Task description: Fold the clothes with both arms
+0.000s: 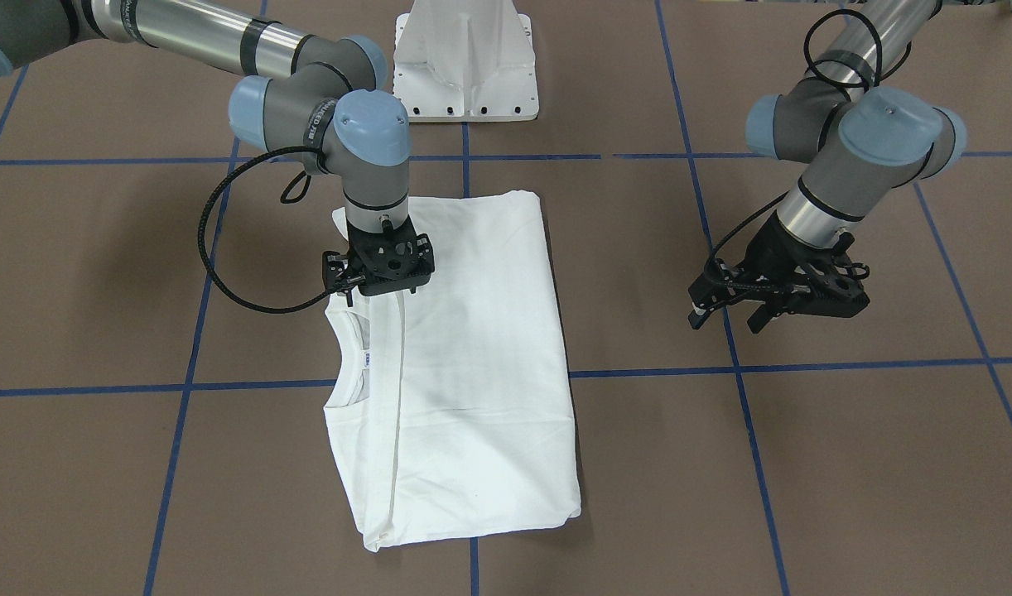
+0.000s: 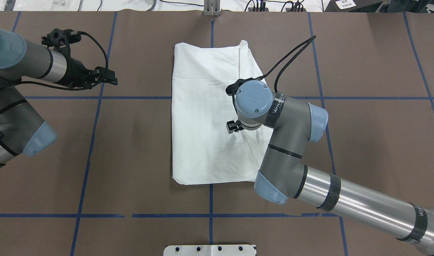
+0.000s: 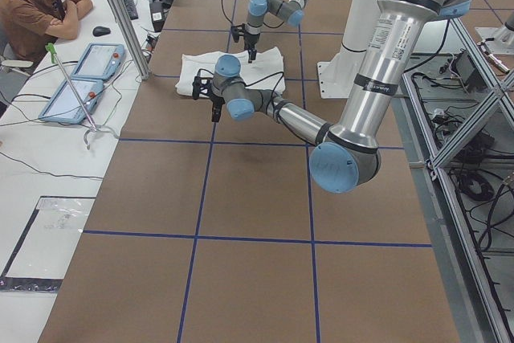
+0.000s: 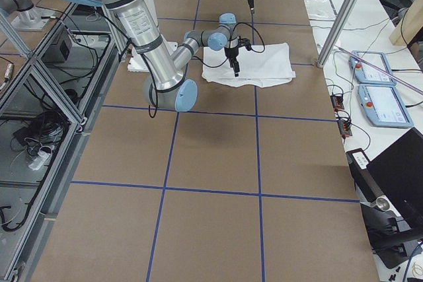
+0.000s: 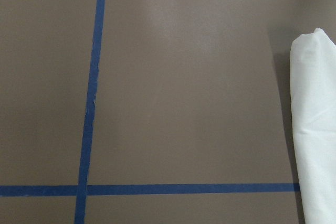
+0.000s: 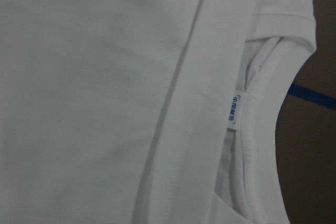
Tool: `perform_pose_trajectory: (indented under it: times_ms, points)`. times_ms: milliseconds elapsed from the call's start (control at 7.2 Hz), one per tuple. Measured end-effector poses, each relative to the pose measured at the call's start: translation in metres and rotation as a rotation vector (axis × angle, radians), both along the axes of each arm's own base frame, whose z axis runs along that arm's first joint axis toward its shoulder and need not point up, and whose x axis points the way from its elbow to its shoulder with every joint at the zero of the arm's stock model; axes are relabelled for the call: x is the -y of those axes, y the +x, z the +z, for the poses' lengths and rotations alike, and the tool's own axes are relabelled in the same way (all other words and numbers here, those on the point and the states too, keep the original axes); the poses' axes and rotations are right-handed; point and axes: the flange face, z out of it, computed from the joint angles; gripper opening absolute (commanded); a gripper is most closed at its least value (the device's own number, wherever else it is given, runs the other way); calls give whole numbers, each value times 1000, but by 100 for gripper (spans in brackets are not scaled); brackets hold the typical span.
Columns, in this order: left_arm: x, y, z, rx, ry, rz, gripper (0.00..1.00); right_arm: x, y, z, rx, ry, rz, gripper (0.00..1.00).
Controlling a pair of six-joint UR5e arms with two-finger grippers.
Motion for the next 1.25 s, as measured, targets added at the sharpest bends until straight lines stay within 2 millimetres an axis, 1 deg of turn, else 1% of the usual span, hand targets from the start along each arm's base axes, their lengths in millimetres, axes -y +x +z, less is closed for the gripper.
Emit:
perform_pose_trajectory:
  times_ms: [278,833,1110,1249]
  points:
    - [0,0,-2,-2,0,-1,100,-2,1,11,-17,-12,-5,100]
    - [1,0,-2,-3,1,-1,100,-8,-3,18,-25,-22,-18,100]
    - [1,0,-2,-2,0,-1,100,-9,-1,24,-31,-27,-21,100]
    - [0,0,-2,-3,-2,-2,100,-8,4,29,-33,-29,-22,100]
